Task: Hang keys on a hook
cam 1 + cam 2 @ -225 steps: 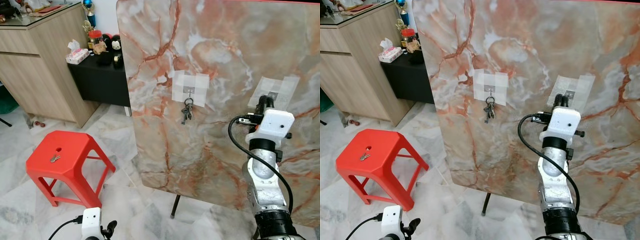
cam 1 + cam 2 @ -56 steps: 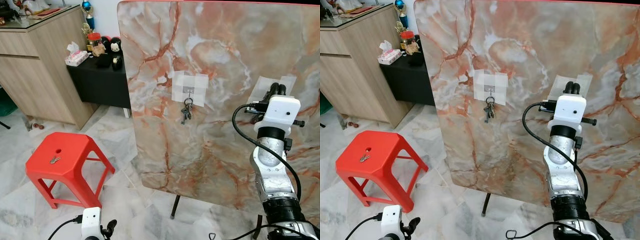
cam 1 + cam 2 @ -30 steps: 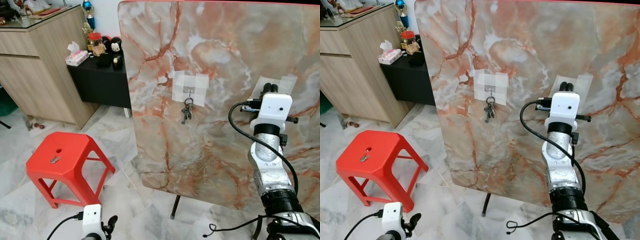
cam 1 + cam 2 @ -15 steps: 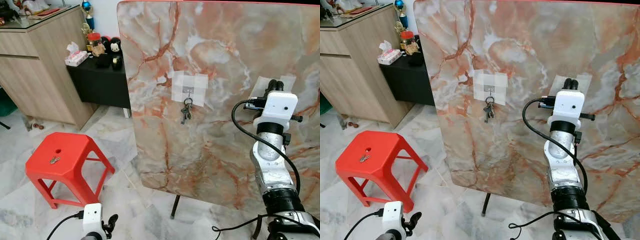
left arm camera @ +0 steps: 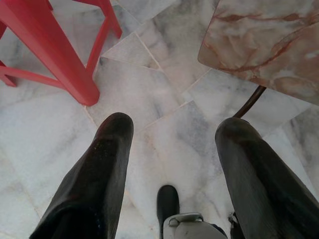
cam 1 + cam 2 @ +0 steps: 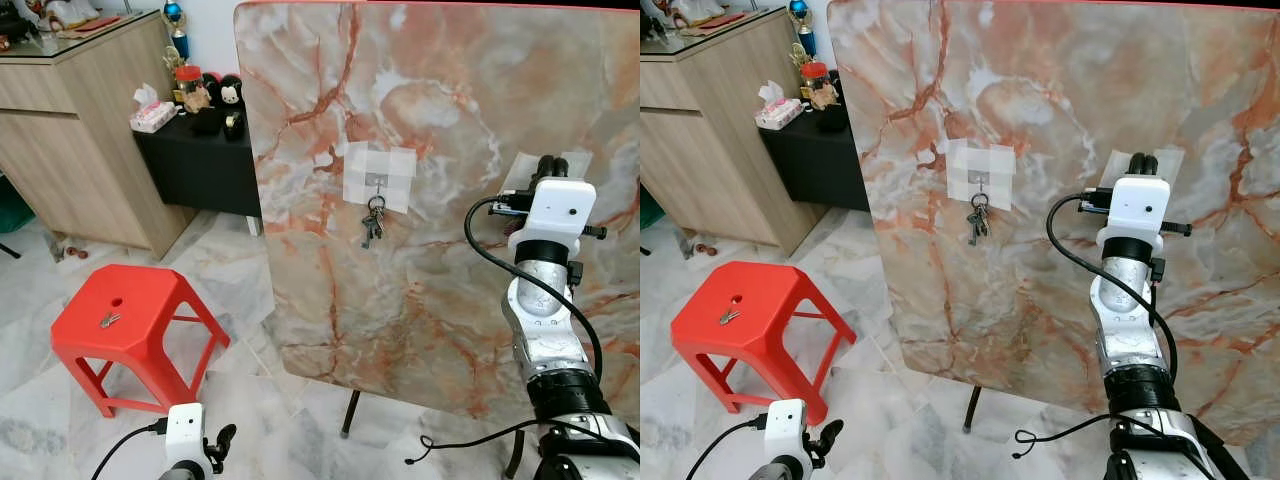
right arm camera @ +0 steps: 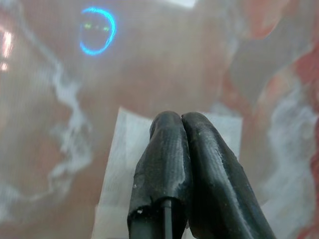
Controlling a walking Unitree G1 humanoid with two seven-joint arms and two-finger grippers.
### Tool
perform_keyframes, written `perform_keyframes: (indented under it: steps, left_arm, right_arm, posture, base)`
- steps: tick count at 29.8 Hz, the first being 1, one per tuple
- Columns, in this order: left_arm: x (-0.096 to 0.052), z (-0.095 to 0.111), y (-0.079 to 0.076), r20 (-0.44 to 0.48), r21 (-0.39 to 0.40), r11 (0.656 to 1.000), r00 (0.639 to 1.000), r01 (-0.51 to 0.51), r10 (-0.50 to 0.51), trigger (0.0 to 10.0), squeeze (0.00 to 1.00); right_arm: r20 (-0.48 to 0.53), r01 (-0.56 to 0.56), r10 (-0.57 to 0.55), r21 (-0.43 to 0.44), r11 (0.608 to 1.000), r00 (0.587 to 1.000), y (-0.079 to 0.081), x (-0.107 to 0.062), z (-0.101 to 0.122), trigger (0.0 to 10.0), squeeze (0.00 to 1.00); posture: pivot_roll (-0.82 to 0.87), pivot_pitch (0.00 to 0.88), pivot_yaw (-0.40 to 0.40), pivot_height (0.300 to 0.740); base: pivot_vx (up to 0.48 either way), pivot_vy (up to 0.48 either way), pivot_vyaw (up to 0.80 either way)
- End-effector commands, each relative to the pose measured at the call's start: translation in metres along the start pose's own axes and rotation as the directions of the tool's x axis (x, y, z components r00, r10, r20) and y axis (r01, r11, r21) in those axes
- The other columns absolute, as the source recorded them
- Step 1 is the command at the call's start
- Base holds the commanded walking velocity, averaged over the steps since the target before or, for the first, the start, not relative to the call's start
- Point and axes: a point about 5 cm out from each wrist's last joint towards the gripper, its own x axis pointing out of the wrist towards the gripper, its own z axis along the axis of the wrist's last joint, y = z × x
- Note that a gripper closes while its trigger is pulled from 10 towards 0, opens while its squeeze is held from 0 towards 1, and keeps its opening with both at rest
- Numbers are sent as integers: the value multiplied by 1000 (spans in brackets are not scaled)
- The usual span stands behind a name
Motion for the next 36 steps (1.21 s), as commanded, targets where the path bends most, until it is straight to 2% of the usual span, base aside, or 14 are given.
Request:
perform_keyframes:
  steps: [1, 17, 27, 36]
  left_arm:
    - [-1, -2, 2, -5, -3, 1000, 1000, -5, 5, 10000, 0]
    - [-1, -2, 3, -15, -1, 1000, 1000, -7, 7, 10000, 0]
    - [-1, -2, 3, -12, 0, 1000, 1000, -9, 9, 10000, 0]
    - [-2, -4, 5, -26, -1, 1000, 1000, -13, 13, 10000, 0]
  right_arm:
    - [30, -7, 6, 13, 1000, 1000, 1, 6, 8, 10000, 0]
    - [-1, -63, 63, 6, 998, 998, 7, 5, -2, 10000, 0]
    - [-24, -129, 129, 6, 992, 991, 16, 1, -6, 10000, 0]
    - [-111, -125, 122, -24, 992, 986, 14, -5, -21, 10000, 0]
  posture:
    - [8, 0, 11, 740]
    - [10, 0, 13, 740]
    - [8, 0, 13, 740]
    - [8, 0, 11, 740]
  base:
    - [0, 0, 0]
    - [0, 0, 0]
    - [0, 0, 0]
    - [0, 0, 0]
